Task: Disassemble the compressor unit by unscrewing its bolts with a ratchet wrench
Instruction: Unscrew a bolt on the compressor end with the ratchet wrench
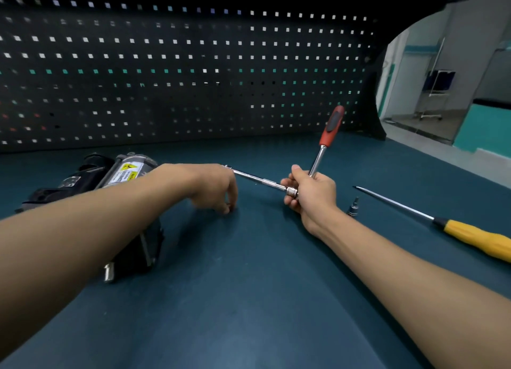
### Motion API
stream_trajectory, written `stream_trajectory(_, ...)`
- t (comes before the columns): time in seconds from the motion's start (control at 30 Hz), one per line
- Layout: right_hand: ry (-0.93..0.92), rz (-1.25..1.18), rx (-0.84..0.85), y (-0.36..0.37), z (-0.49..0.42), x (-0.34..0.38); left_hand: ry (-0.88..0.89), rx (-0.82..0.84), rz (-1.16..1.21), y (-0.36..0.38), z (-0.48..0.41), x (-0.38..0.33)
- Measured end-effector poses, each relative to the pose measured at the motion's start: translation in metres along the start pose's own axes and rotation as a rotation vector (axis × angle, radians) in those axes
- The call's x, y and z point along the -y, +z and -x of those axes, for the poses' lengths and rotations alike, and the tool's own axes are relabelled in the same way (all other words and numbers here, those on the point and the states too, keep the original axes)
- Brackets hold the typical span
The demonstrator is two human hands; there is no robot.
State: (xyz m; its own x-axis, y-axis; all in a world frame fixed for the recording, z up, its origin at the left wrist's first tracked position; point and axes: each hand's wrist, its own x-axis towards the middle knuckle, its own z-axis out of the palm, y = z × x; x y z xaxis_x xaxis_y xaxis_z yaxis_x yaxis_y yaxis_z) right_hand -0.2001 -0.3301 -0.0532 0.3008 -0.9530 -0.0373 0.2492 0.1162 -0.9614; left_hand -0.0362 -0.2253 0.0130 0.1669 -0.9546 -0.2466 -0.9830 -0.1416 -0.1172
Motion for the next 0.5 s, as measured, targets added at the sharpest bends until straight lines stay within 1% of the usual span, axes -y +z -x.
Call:
stream_trajectory(0.13,-0.007,0.029,0.013,-0.001,0.000,0.000,-0.010,-0.065,-0.061,-0.003,-0.006,0.005)
stream_trajectory(0.23,-0.014,0.041,0.026,-0.002,0.001,0.000,-0.020,-0.127,0.025,-0.003,0.009,0.014)
stream_trajectory(0.3,-0.025,0.050,0.029,-0.002,0.003,0.000,-0.049,-0.242,0.108,-0.006,0.030,0.025)
stream_trajectory(0.43,-0.069,0.072,0.059,0.000,0.011,0.003,-0.069,-0.542,0.343,0.007,0.093,0.040)
stream_trajectory(0.5,-0.073,0.109,0.098,0.000,0.020,0.008,-0.028,-0.614,0.474,0.023,0.128,0.042)
